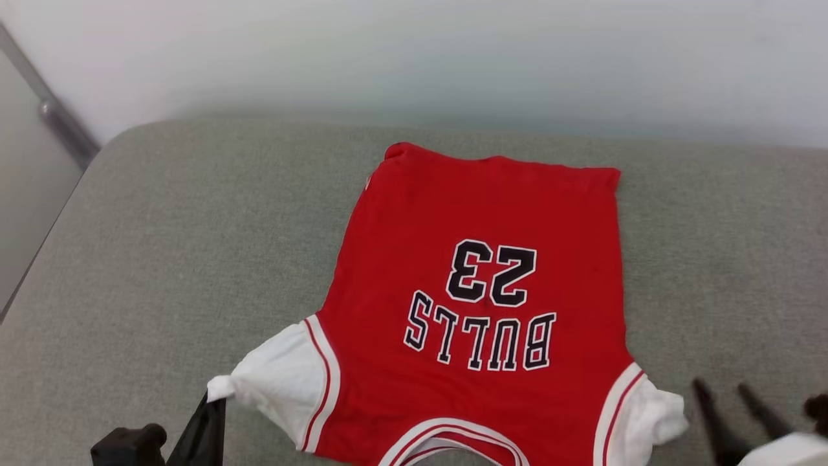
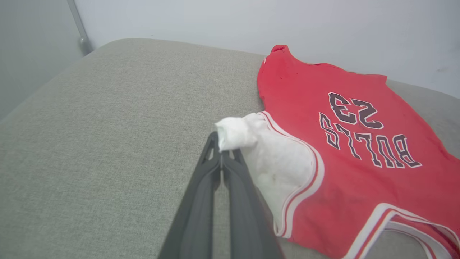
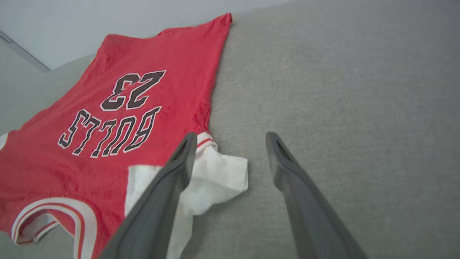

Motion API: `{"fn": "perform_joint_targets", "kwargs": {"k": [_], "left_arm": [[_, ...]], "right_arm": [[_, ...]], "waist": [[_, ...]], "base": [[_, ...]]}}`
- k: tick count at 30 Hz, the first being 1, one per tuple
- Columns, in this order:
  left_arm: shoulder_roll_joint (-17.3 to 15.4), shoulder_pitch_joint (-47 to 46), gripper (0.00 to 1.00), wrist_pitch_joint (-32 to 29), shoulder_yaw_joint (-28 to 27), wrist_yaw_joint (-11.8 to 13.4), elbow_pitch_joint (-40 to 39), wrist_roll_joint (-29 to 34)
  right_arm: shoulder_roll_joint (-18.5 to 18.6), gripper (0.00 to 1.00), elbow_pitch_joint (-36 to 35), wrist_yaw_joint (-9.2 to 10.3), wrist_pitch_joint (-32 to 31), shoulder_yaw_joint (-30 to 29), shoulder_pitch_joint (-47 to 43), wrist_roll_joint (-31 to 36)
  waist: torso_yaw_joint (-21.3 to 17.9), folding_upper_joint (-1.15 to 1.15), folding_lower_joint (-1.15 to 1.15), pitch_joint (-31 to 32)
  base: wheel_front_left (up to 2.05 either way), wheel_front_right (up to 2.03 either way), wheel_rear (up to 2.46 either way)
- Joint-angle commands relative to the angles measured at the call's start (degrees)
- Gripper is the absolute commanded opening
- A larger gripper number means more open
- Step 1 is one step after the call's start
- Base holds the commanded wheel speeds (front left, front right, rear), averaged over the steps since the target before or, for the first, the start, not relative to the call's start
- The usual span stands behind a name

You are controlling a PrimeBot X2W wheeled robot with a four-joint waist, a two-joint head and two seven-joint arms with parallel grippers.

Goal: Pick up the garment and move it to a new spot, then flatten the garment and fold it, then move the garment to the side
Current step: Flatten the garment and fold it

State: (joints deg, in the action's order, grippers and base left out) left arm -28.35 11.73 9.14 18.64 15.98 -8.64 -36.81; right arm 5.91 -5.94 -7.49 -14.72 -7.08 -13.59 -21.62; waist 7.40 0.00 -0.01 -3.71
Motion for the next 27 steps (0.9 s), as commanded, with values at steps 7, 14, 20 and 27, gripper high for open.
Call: {"fn": "perform_joint_targets", "kwargs": {"k": [7, 14, 20, 27], "left_arm": [[1.7, -5.5, 0.00, 2.2, 1.0, -0.9, -2.6, 1.8], [4.6, -12.0, 0.00, 4.1, 3.2, -3.9, -3.4, 3.2], [7.4, -16.2, 0.00, 5.3, 4.5, -6.7, -3.2, 3.9], [11.4, -20.1, 0.00, 6.0, 4.4, -10.6, 0.9, 4.1]], "right_arm": [[5.0, 1.00, 5.6, 0.00, -1.9, -7.7, 18.4, -1.8], [12.4, 1.00, 18.0, 0.01, -14.6, -7.5, 40.2, -1.7], [17.2, 1.00, 26.9, 0.00, -26.5, -6.7, 55.5, 2.1], [18.1, 1.00, 33.6, 0.00, -32.8, -8.5, 64.8, 7.2]], "waist": [[4.5, 0.00, 0.01, -7.0], [10.1, 0.00, 0.01, -14.5], [14.6, 0.00, 0.01, -20.3], [18.8, 0.00, 0.01, -25.6]], "base": [[0.00, 0.00, 0.00], [0.00, 0.00, 0.00], [0.00, 0.00, 0.00], [0.00, 0.00, 0.00]]}}
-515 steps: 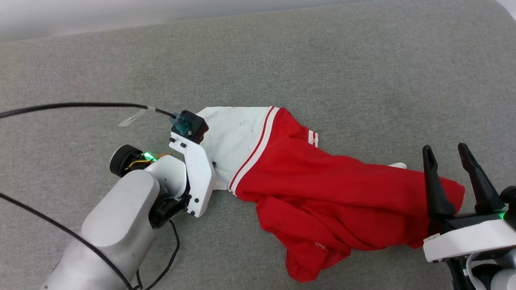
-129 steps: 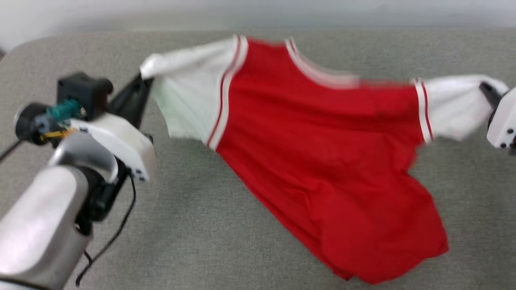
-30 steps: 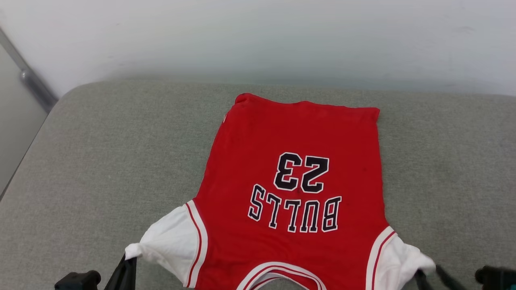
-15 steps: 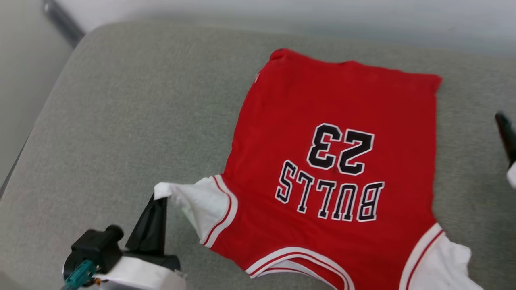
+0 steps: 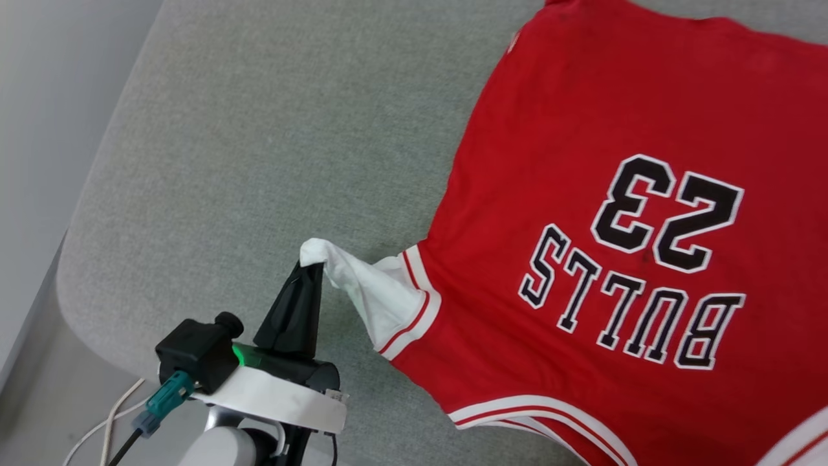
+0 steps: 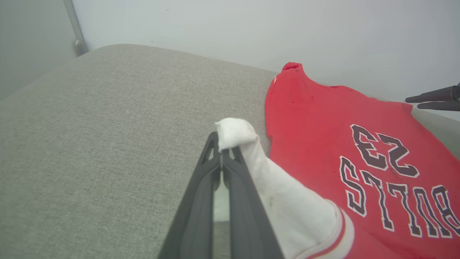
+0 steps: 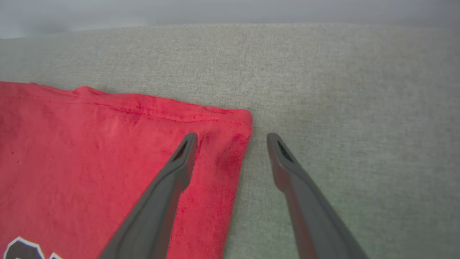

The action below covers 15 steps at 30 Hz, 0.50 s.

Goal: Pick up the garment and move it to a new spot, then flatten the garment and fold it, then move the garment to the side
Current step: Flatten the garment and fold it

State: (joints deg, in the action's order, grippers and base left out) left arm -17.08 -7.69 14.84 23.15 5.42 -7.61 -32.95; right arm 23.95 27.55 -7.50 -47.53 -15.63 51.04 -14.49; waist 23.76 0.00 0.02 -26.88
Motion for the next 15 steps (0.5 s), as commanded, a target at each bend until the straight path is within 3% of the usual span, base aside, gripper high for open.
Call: {"fn": "perform_joint_targets", "kwargs": {"k": [1, 2, 5, 6, 7, 8, 15], "left_arm": [[0.7, -0.9, 0.00, 0.3, -0.1, -0.5, 0.4, 0.4], [3.2, -1.6, 0.00, 0.4, -1.2, -2.5, 2.2, 1.4], [4.1, -1.3, 0.00, 0.5, -2.1, -3.5, 3.0, 2.2], [4.3, -1.2, 0.00, 0.5, -2.3, -3.7, 3.2, 2.5], [4.5, -1.0, 0.00, 0.5, -2.5, -3.9, 3.4, 2.7], [4.7, -0.9, 0.00, 0.5, -2.7, -4.2, 3.7, 3.0], [5.0, 0.9, 0.00, 0.5, -4.0, -4.7, 5.1, 4.1]], "right_arm": [[-0.3, 1.00, 0.8, 0.02, -0.5, -0.2, 0.4, 0.8], [-2.9, 1.00, 6.6, 0.02, -4.4, -3.3, -1.7, 2.0], [-4.6, 1.00, 10.2, 0.06, -8.0, -6.0, -3.6, 3.7], [-5.1, 0.74, 10.6, 0.06, -8.9, -6.9, -3.9, 4.2], [-5.5, 0.15, 10.8, 0.06, -9.5, -7.4, -3.8, 4.7], [-5.7, 0.00, 10.8, 0.06, -9.7, -8.0, -3.6, 5.2], [-3.6, 0.00, 8.3, 0.04, -8.4, -9.6, -1.7, 8.1]], "waist": [[2.9, 0.00, -0.02, -2.8], [3.8, 0.00, -0.02, -3.4], [3.9, 0.00, -0.02, -2.8], [3.9, 0.00, -0.02, -2.6], [3.9, 0.00, -0.02, -2.3], [3.9, 0.00, -0.02, -1.9], [2.8, 0.00, -0.02, 3.1]], "base": [[0.00, 0.00, 0.00], [0.00, 0.00, 0.00], [0.00, 0.00, 0.00], [0.00, 0.00, 0.00], [0.00, 0.00, 0.00], [0.00, 0.00, 0.00], [0.00, 0.00, 0.00]]}}
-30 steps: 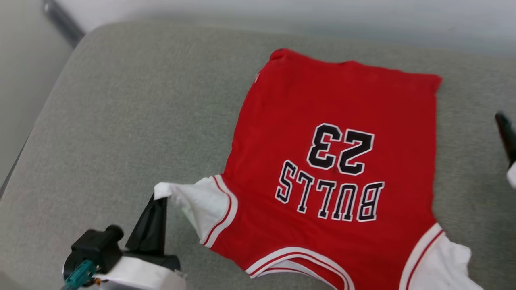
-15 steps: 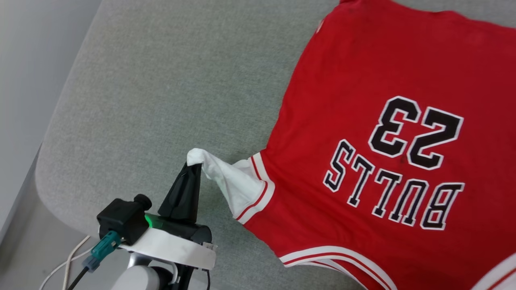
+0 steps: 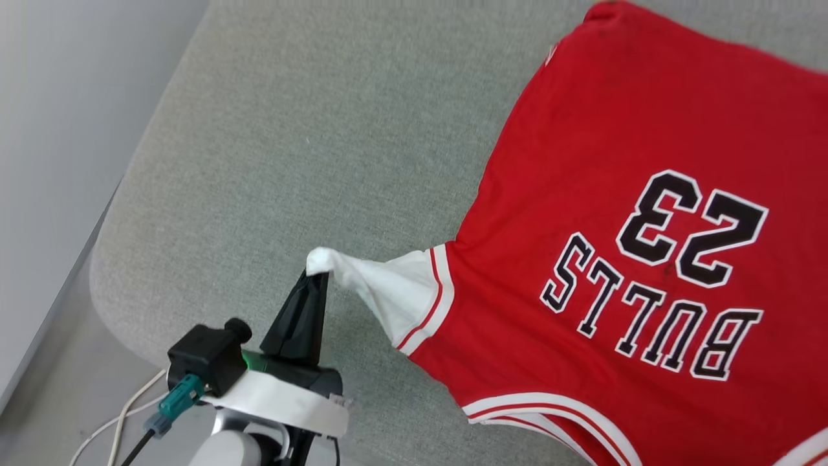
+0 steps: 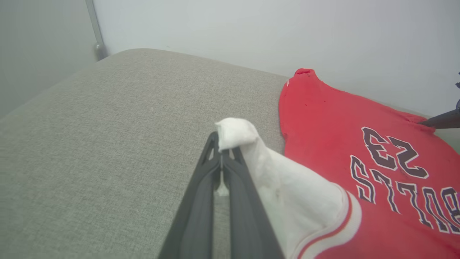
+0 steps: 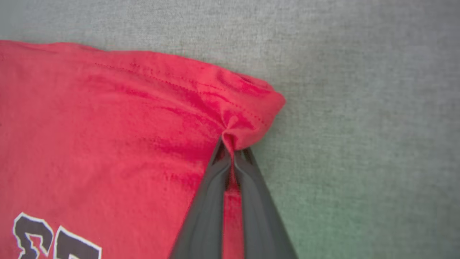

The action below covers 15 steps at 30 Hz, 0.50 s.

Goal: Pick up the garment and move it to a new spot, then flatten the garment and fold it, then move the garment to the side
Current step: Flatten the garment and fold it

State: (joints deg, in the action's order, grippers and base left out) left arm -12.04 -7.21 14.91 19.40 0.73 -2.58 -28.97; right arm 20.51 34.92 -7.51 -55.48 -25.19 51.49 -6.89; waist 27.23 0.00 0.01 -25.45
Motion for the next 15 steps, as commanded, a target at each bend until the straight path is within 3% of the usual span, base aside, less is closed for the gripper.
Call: {"fn": "perform_joint_targets", "kwargs": {"k": [1, 8, 15], "left_arm": [[-0.2, 0.8, 0.00, 0.4, -0.5, 0.1, 0.2, 0.2], [-2.3, 4.7, 0.00, 0.0, -2.9, 2.0, 0.8, -0.2], [-5.2, 8.6, 0.00, -2.0, -6.0, 4.0, 0.4, -1.6]], "right_arm": [[0.5, 0.00, 0.5, 0.05, -0.6, 0.1, -2.2, 0.8], [2.4, 0.00, -4.6, 0.04, -1.2, 5.2, -7.4, -2.9], [2.5, 0.00, -18.3, 0.04, -2.1, 11.3, -20.0, -9.9]], "waist": [[-1.0, 0.00, -0.01, 2.8], [-6.0, 0.00, -0.01, 10.8], [-14.2, 0.00, -0.01, 16.1]], "base": [[0.00, 0.00, 0.00], [0.00, 0.00, 0.00], [0.00, 0.00, 0.00]]}}
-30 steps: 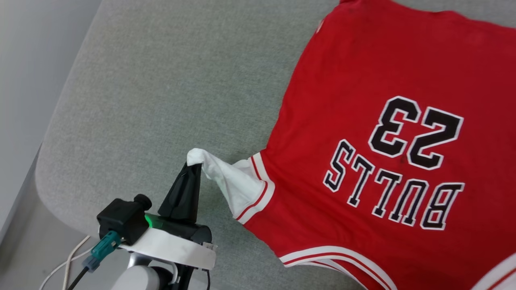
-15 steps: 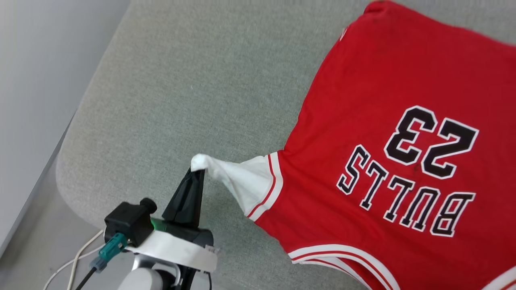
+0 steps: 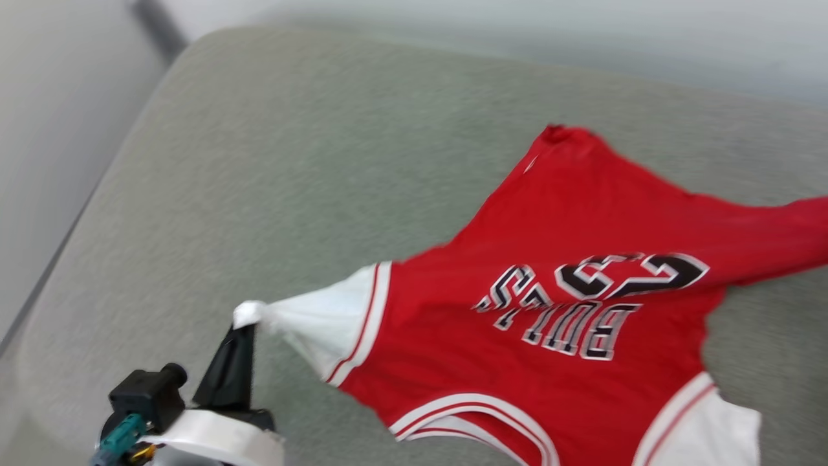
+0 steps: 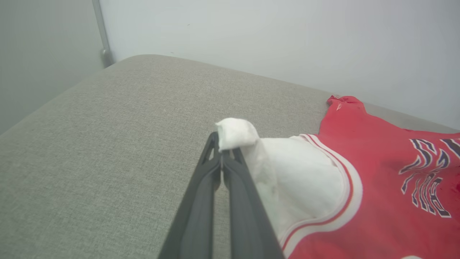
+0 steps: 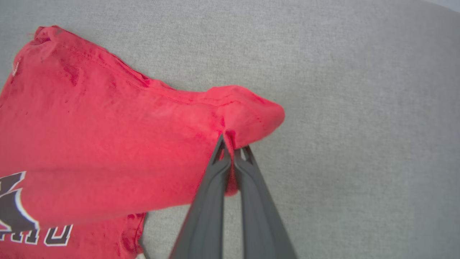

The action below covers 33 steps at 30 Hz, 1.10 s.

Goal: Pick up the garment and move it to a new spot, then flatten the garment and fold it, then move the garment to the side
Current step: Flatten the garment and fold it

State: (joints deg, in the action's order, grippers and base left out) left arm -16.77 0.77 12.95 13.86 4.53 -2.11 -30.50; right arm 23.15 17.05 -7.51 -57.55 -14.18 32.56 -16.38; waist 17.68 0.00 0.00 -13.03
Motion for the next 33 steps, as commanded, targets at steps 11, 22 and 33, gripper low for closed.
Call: {"fn": "perform_joint_targets", "kwargs": {"k": [11, 22, 33], "left_arm": [[-4.8, 6.5, 0.00, -2.6, -6.6, 3.9, 0.0, -2.5], [-6.4, 6.5, 0.00, -4.0, -7.0, 3.9, 0.3, -3.0], [-5.9, 4.2, 0.00, -4.4, -5.2, 4.0, -1.9, -1.9]], "right_arm": [[-5.1, 0.00, -21.2, 0.03, 0.0, 1.6, -30.3, -4.5], [-17.7, 1.00, -21.0, 0.03, 10.5, -1.8, -46.1, -4.8], [-15.7, 1.00, -20.9, 0.03, 41.3, -2.7, -36.2, -5.2]], "waist": [[-17.1, 0.00, 0.00, 8.1], [-21.6, 0.00, 0.00, 6.8], [-20.9, 0.00, 0.00, 4.9]], "base": [[0.00, 0.00, 0.00], [0.00, 0.00, 0.00], [0.00, 0.00, 0.00]]}}
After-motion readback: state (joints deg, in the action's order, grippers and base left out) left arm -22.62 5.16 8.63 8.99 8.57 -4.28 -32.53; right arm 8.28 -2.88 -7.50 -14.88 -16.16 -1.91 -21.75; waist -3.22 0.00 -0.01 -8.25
